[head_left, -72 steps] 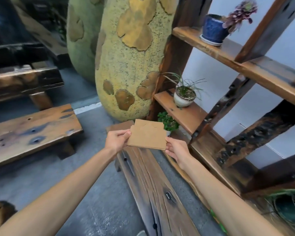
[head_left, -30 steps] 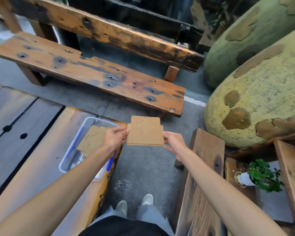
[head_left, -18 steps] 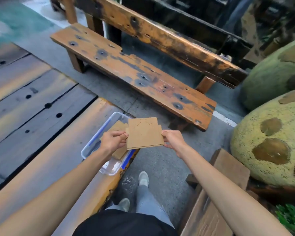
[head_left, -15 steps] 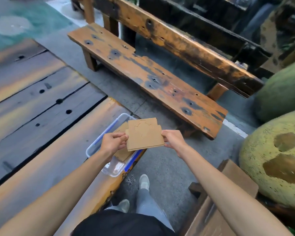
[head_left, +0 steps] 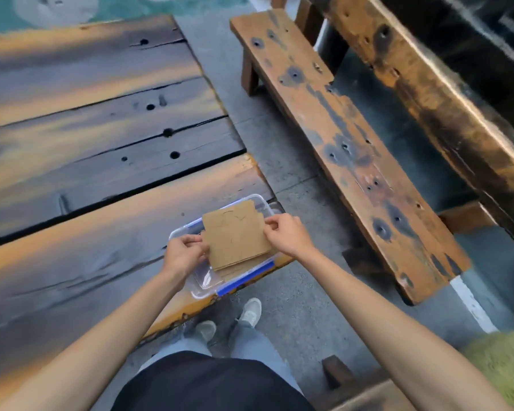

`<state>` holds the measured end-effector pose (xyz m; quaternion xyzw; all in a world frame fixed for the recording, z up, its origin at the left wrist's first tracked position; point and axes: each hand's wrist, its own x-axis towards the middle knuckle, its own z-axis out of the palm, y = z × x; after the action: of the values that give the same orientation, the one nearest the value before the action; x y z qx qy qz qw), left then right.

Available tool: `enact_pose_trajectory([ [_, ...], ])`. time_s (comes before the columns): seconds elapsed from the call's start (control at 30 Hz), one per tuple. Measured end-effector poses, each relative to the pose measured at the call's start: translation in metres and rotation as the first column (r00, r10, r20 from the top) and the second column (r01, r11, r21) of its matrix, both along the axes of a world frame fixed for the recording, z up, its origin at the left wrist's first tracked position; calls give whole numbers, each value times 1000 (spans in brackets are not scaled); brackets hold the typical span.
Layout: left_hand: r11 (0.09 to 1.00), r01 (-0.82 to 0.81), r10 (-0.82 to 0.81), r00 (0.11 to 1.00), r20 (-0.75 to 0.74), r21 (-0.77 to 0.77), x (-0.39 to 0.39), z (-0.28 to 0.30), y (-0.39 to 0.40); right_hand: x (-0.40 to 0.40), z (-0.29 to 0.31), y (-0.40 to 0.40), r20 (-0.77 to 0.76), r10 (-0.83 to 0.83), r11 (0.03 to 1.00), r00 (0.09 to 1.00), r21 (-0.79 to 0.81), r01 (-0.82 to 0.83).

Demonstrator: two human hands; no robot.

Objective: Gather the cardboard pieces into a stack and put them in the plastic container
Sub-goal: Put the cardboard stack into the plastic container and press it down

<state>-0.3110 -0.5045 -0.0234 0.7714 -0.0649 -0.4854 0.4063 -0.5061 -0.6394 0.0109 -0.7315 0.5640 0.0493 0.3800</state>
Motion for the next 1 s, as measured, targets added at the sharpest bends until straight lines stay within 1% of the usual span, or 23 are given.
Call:
enact_pose_trajectory([
  [0.07,999,-31,31,999,32,19,-2,-3,4,8,-3,-5,-67,108,994,992,-12,-110],
  [0.13,999,-24,22,998,63,33,-4,-6,5,13,-5,-7,-125,189,981,974,-17,-193],
  [0.27,998,10,-14,997,72,61,-11,-15,9,11,-9,-11,-206,300,952,932,7,-305],
  [0.43,984,116,-133,982,130,135,-26,-19,10,2,-13,-15,-272,360,928,893,9,-371],
  [0.6,981,120,-150,967,208,151,-34,-20,7,2,-12,-14,-296,386,912,874,-22,-410],
  [0.7,972,159,-199,949,245,173,-36,-19,6,5,-11,-12,-352,426,879,834,-56,-473],
  [0.8,967,209,-243,932,268,147,-39,-19,7,10,-4,-11,-406,452,844,794,-93,-528],
  [0.9,964,244,-265,922,284,105,-40,-20,8,19,3,-15,-403,444,821,800,-175,-544],
  [0.97,961,259,-275,916,293,93,-39,-23,7,29,5,-21,-348,479,790,806,-228,-569],
  [1.0,957,274,-289,909,301,93,-38,-23,7,34,5,-24,-307,517,777,799,-224,-589],
])
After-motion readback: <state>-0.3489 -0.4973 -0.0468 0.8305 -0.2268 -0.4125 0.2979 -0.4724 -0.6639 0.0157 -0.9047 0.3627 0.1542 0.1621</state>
